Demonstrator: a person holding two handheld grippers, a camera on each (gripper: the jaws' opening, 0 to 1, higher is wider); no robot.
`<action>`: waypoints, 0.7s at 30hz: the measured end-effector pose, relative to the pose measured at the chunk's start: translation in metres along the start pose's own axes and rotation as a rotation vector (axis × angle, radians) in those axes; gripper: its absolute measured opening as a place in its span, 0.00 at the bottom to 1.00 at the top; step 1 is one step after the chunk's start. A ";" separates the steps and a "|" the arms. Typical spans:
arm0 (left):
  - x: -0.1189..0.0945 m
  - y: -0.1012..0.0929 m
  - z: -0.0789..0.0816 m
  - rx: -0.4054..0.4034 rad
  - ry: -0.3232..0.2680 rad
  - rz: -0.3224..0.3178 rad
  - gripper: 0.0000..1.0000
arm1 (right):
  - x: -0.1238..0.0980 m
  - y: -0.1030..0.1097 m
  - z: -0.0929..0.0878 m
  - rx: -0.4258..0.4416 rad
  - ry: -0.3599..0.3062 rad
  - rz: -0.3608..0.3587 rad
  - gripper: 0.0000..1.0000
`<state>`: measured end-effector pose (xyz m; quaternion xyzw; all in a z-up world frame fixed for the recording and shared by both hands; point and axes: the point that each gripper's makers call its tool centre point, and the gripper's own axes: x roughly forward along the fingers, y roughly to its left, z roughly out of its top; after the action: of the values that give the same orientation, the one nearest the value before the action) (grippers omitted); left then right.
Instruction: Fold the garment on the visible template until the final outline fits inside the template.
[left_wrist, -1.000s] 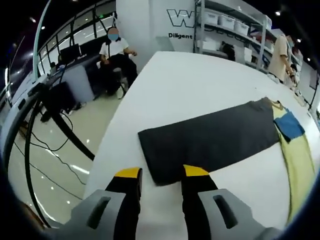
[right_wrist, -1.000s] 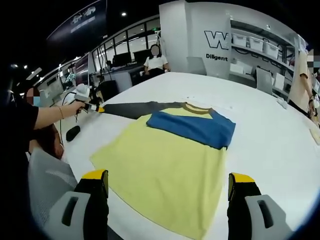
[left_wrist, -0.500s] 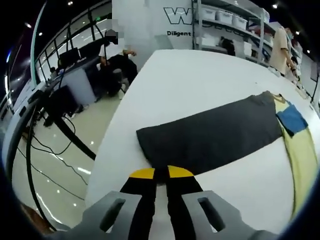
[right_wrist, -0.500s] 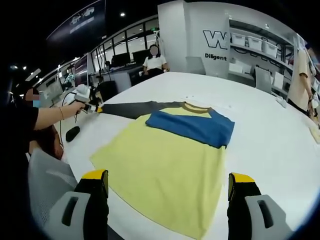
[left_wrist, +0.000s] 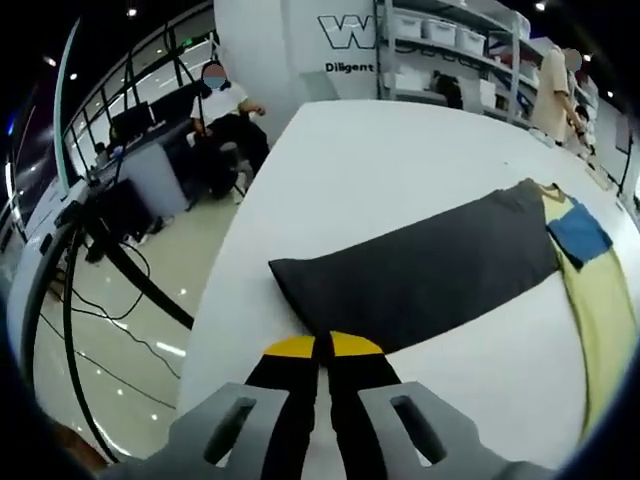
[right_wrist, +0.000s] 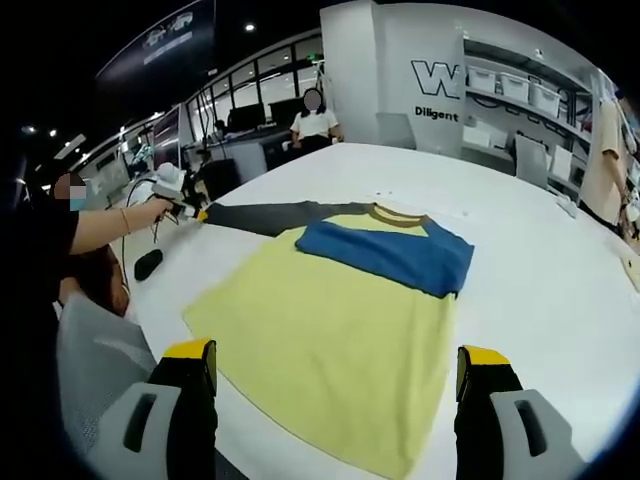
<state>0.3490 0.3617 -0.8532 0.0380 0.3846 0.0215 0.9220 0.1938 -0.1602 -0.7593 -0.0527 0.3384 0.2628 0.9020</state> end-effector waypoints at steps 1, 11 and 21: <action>-0.001 0.000 0.001 0.002 0.000 -0.001 0.00 | 0.000 0.000 0.000 0.000 0.000 0.001 0.99; -0.008 -0.013 0.023 0.042 -0.029 -0.030 0.00 | 0.000 0.003 0.000 -0.007 0.000 0.007 0.99; -0.017 -0.035 0.049 0.090 -0.072 -0.065 0.00 | 0.000 0.004 -0.001 -0.009 0.004 0.012 0.99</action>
<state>0.3723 0.3227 -0.8102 0.0676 0.3527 -0.0270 0.9329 0.1911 -0.1566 -0.7592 -0.0552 0.3395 0.2696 0.8994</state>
